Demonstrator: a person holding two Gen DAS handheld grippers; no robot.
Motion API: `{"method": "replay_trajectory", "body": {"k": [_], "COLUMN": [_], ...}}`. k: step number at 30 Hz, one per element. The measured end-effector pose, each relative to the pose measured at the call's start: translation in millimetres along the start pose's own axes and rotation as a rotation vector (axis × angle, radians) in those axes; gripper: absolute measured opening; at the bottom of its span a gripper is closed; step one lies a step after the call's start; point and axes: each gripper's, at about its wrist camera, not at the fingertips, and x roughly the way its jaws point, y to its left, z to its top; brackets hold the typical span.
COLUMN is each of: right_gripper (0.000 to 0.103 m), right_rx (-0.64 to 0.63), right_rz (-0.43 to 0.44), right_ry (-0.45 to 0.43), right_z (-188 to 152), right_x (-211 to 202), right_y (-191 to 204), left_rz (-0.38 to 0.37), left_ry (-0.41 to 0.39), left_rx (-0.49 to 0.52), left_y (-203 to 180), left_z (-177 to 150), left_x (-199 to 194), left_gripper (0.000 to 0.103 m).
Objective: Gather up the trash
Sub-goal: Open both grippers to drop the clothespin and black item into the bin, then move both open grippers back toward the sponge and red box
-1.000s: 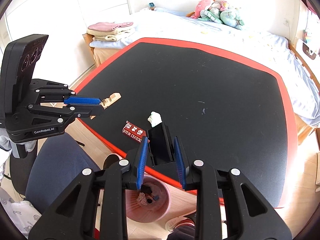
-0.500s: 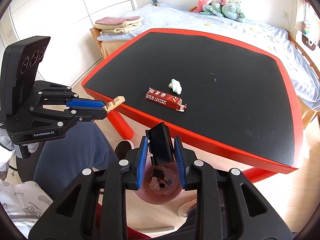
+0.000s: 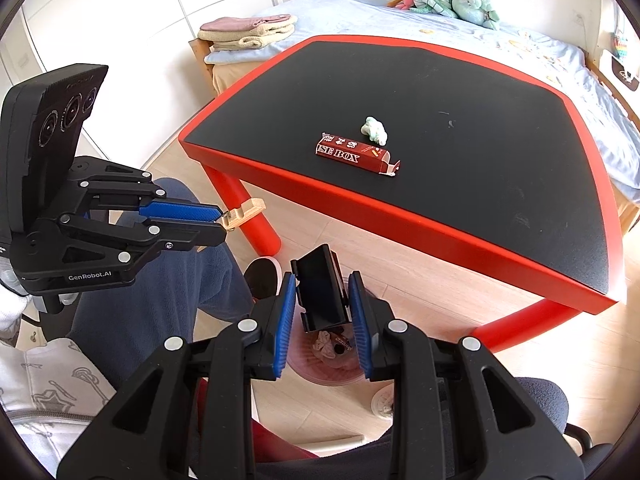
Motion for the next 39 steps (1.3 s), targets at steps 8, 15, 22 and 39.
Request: {"method": "replay_trajectory", "body": {"k": [8, 15, 22, 39], "right_gripper": [0.027, 0.09, 0.097, 0.097], "right_rx": [0.003, 0.036, 0.05, 0.034], "right_rz": [0.021, 0.009, 0.0, 0.012], "right_ry": [-0.001, -0.021, -0.026, -0.029], "right_z": [-2, -2, -1, 5], "right_x": [-1, -1, 1, 1], "right_y": [1, -6, -10, -11], "left_rz": [-0.03, -0.013, 0.017, 0.023], "left_ry": [0.004, -0.025, -0.038, -0.051], "left_rx": [-0.003, -0.041, -0.062, -0.076], "left_y": [0, 7, 14, 22], "left_z": [0, 0, 3, 10], "left_x": [3, 5, 1, -4], "left_gripper": [0.014, 0.088, 0.095, 0.095]}}
